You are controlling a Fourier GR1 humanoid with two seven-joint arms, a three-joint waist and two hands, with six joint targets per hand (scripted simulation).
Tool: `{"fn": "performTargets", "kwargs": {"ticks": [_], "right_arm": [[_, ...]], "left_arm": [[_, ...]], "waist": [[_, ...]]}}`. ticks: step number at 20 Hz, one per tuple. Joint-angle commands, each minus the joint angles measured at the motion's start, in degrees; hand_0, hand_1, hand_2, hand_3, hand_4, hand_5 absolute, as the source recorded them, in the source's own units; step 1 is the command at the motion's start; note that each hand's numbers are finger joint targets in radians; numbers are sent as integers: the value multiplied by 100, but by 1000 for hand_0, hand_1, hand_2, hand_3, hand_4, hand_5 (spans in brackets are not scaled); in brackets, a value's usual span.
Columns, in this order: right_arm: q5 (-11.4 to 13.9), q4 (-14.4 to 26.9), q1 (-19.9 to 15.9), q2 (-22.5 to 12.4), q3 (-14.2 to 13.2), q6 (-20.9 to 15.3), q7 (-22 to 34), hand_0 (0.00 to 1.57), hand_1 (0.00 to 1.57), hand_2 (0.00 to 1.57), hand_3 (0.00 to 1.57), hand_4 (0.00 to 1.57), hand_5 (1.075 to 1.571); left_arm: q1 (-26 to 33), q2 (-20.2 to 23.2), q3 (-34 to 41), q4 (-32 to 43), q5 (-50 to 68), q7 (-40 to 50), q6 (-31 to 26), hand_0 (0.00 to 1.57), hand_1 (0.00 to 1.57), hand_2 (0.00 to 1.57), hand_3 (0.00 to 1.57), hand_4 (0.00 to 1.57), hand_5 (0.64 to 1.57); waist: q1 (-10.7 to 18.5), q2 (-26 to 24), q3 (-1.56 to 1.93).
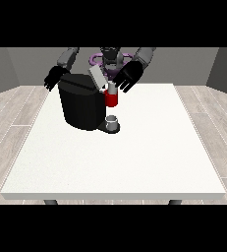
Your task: Insert the coffee pod into the coffee machine and close the lid
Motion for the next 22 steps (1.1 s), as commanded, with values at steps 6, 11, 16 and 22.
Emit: {"fn": "performTargets", "kwargs": {"ticks": [6,11,16,22], "right_arm": [[14,83,-66,4,-89,-127,-34,0,0,0,0,448,1571],[2,141,-73,-73,-75,-18,40,0,0,0,0,445,1571],[12,24,-70,-59,-67,-51,-41,0,0,0,0,418,1571],[54,-78,176,186,54,-238,48,0,0,0,0,401,1571]], "left_arm": [[-113,-25,28,81,-57,45,-70,1160,1160,1244,1185,506,1571],[-86,-233,-40,91,-131,264,-72,1221,1221,1275,1199,488,1571],[-99,21,106,187,-52,47,-247,1220,1220,1266,1167,481,1571],[198,-228,-54,153,-212,89,-101,1129,1129,1167,1028,443,1571]], "waist": [[15,111,-1],[35,-40,0],[3,108,-1],[25,-179,-1]]}}
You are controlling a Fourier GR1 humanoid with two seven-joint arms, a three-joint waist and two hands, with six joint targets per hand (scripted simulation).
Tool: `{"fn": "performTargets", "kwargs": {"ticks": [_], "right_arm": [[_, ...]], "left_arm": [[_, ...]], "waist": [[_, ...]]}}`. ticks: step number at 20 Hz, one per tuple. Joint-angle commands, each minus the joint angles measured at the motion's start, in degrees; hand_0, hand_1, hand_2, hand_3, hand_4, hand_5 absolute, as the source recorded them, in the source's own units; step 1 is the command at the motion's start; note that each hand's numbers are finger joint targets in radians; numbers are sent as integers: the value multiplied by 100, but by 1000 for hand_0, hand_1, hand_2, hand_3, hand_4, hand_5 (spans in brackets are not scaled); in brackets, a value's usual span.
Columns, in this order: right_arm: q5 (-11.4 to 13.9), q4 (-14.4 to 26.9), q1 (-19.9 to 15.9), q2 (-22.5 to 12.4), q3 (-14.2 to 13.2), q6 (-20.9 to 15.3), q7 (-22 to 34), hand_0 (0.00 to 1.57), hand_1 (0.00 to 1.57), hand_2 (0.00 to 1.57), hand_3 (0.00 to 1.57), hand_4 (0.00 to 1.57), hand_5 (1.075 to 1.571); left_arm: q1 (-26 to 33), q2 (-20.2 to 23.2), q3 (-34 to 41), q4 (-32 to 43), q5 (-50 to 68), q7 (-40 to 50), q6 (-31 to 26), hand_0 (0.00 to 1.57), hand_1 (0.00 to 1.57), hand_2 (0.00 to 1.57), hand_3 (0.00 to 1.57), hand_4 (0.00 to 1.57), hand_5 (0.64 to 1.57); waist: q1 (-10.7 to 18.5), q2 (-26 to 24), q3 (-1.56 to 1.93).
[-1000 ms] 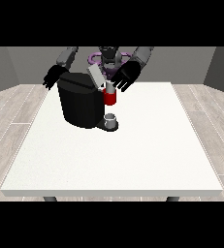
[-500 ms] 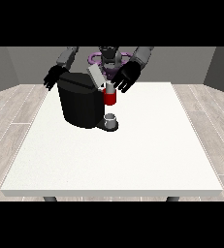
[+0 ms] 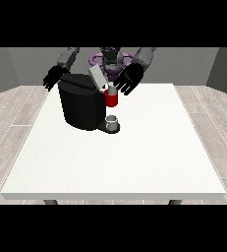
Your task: Insert the coffee pod into the coffee machine and close the lid
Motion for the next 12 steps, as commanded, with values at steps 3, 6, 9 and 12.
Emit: {"fn": "performTargets", "kwargs": {"ticks": [3,6,9,12], "right_arm": [[74,-128,148,39,148,63,-145,0,0,0,0,438,1571],[15,-101,-273,176,95,-124,67,0,0,0,0,477,1571],[-78,3,-65,-43,-45,87,-18,0,0,0,0,415,1571],[180,28,-82,98,108,-156,-167,0,0,0,0,465,1571]], "left_arm": [[52,68,-63,63,-147,-62,12,1118,1118,1158,990,442,1571],[-223,75,-43,29,-191,42,72,1056,1056,1108,937,393,1571],[-138,93,-90,25,-243,29,-1,1058,1058,1125,961,367,1571],[-84,-24,-135,-38,-296,-145,188,1064,1064,1117,952,360,1571]], "waist": [[-62,37,-11],[-26,233,-11],[-64,109,-10],[38,195,-11]]}}
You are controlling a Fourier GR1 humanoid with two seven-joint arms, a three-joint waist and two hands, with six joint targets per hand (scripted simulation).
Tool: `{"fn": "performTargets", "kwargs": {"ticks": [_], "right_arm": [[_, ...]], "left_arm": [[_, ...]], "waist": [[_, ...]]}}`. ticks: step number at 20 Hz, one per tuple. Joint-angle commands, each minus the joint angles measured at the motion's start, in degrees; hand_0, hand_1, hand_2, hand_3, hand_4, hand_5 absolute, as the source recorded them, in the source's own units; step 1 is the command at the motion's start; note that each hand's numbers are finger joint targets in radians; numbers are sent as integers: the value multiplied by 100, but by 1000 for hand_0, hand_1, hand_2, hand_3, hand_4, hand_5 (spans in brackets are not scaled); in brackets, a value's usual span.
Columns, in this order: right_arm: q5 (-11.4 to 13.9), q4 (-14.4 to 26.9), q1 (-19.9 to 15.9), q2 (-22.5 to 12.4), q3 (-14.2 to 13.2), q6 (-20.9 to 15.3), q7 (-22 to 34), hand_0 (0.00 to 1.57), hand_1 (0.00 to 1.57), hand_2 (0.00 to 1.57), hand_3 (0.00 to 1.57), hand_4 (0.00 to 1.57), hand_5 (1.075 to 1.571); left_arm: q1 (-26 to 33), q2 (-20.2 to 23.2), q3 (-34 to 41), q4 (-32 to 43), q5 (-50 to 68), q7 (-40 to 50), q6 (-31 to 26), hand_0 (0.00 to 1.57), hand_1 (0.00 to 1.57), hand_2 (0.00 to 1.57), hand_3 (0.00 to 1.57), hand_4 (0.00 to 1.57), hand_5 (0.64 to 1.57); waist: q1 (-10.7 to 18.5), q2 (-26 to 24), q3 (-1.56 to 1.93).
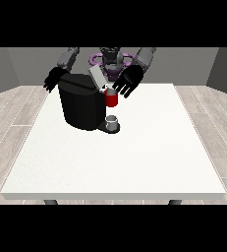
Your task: Insert the coffee pod into the coffee machine and close the lid
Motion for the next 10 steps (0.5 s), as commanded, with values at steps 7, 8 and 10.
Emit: {"fn": "performTargets", "kwargs": {"ticks": [7,8,10], "right_arm": [[-111,71,281,13,-40,142,-275,0,0,0,0,353,1571],[38,-119,14,-83,-1,-66,359,0,0,0,0,360,1571],[58,412,-11,-2,-179,-167,-275,0,0,0,0,338,1571]], "left_arm": [[83,256,-249,65,-293,-274,-364,0,0,0,0,0,1571],[186,169,-336,137,-378,-268,-339,0,0,0,0,0,1571],[-23,-46,-395,-50,-363,-95,-462,0,0,0,0,0,1571]], "waist": [[-10,5,-3],[44,-158,-6],[242,-8,-2]]}}
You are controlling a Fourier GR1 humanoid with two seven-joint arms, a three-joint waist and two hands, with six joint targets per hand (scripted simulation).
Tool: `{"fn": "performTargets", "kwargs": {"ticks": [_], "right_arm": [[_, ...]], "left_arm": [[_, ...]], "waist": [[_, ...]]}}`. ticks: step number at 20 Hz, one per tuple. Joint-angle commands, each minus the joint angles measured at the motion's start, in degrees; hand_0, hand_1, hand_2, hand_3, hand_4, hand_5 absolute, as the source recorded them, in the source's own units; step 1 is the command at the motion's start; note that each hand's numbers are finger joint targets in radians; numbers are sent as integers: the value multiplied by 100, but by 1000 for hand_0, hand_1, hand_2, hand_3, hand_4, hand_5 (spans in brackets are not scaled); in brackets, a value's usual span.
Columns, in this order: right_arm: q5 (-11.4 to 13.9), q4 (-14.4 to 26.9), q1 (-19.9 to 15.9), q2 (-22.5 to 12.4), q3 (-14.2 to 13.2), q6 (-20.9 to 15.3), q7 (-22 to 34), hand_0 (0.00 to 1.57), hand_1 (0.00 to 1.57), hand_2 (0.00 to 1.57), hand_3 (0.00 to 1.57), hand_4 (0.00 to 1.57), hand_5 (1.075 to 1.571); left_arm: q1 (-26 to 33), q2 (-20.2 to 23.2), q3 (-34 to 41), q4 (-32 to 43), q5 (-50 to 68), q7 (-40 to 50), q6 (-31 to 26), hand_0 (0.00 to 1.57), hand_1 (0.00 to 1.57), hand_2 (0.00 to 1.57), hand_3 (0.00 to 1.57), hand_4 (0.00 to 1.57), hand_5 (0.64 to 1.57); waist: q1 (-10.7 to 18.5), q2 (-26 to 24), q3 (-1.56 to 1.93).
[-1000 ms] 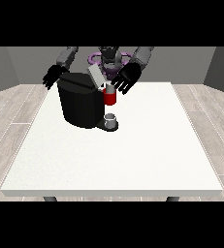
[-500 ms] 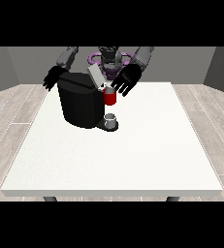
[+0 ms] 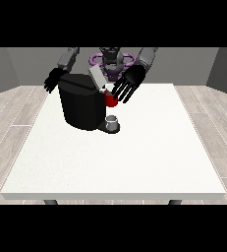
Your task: Insert the coffee pod into the coffee machine and close the lid
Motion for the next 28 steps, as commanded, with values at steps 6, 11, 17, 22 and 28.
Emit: {"fn": "performTargets", "kwargs": {"ticks": [6,11,17,22,28], "right_arm": [[63,230,140,-35,-16,-96,-100,0,0,0,0,416,1571],[-118,115,402,76,0,25,-119,0,0,0,0,427,1571],[-107,-78,926,15,53,125,-172,0,0,0,0,430,1571],[-279,-57,1039,8,-90,160,-116,0,0,0,0,445,1571],[-213,-196,1376,-501,-60,552,192,0,0,0,0,390,1571]], "left_arm": [[116,-176,-151,-29,-145,97,-270,0,0,0,0,0,1571],[271,-204,-32,-30,-56,109,-362,0,0,0,0,0,1571],[937,-347,132,-81,114,-149,-148,0,0,0,0,0,1571],[1157,-786,935,-102,1040,62,-188,0,0,0,0,0,1571],[2170,-1757,1505,-128,1985,-362,-163,0,0,0,0,0,1571]], "waist": [[227,-398,-7],[213,-668,-8],[329,-1058,-10],[734,-1684,-14],[1233,-2632,-16]]}}
